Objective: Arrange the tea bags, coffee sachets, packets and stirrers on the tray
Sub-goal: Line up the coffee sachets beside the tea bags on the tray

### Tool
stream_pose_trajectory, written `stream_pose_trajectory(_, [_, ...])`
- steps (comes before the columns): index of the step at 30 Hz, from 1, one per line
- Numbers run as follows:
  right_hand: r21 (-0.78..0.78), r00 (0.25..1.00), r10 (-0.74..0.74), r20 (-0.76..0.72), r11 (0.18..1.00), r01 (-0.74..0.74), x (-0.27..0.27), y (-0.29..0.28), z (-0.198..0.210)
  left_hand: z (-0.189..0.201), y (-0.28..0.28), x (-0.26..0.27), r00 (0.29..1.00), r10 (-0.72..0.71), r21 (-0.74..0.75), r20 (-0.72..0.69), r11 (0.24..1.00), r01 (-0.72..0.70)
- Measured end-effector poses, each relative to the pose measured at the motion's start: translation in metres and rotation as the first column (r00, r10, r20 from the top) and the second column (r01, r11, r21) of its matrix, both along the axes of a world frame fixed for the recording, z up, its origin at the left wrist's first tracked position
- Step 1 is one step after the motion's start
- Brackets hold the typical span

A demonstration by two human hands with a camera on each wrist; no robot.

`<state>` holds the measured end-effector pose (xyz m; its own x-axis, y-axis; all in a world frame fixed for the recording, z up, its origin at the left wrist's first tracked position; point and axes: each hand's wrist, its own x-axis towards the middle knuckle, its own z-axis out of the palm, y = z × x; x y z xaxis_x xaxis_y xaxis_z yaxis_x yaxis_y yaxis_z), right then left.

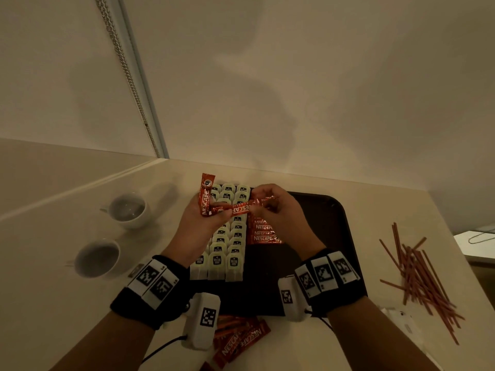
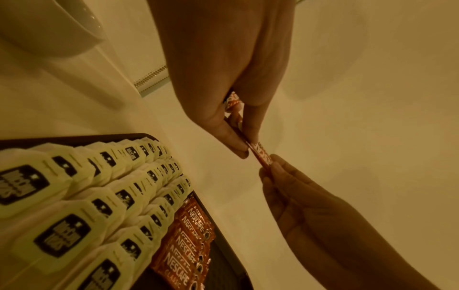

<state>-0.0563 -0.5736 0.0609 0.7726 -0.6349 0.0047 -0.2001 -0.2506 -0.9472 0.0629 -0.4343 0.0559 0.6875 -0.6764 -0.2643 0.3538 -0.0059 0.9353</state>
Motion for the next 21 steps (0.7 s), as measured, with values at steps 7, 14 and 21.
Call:
stream_pose_trajectory(7, [0.095,0.979,0.189,-0.072,0.979,-0.181,-0.002,0.007,0.011,-0.001,-0.003,0.001,0.987,0.039,0.021,0.154,0.999,-0.043])
stream_pose_trajectory(14, [0.424,0.981,0.188,0.055,0.885,-0.193,-0.001,0.007,0.024,0.006,-0.004,-0.004,0.988,-0.15,0.07,0.022,0.987,0.148])
stream_pose_trajectory(21, [0.534,0.991,0.112,-0.07,0.844,-0.058,-0.004,0.01,-0.001,0.009,-0.006,-0.001,0.968,0.013,0.139,0.249,0.989,-0.049])
